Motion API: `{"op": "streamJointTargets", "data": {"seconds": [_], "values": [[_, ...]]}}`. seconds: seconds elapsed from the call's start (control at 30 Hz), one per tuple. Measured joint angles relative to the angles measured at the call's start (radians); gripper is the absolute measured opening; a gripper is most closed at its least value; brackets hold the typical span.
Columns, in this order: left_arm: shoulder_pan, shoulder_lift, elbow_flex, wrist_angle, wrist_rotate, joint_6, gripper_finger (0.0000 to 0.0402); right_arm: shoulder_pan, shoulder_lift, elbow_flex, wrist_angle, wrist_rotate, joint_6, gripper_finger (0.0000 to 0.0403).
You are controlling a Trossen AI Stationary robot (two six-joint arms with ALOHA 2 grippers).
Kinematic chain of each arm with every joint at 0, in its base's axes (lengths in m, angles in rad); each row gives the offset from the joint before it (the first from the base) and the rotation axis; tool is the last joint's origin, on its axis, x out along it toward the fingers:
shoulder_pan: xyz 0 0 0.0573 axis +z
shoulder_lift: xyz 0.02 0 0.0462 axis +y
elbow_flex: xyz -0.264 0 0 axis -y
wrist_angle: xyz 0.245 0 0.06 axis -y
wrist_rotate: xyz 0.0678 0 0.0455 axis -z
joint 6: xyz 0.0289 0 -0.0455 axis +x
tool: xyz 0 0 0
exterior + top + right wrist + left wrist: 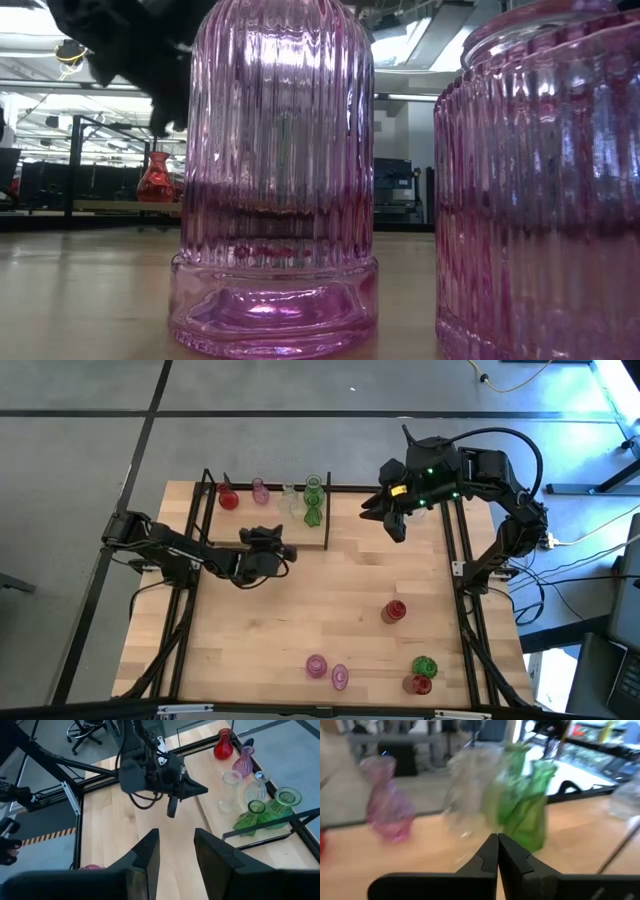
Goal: Sort vases onto shelf
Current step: Put the bottom transparent vase on the shelf aligned with the other transparent vase
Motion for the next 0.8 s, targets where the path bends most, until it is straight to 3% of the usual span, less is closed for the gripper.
{"op": "streamJointTargets", "data": {"seconds": [0.13,0.27,0.6,0.8], "values": [[0.012,0.0,0.0,-0.202,0.02,-0.184,0.0,0.0,0.0,0.0,-0.014,0.0,0.015,0.0113],[0.054,0.0,-0.002,-0.226,0.143,-0.205,0.0,0.0,0.0,0.0,-0.019,0.0,0.01,0.0113],[0.125,0.0,-0.114,0.038,0.228,-0.17,0.0,0.0,0.0,0.0,-0.021,0.02,-0.013,0.0113],[0.181,0.001,-0.148,0.168,0.384,-0.046,0.0,0.0,0.0,0.0,-0.02,0.02,-0.031,0.0113]]}}
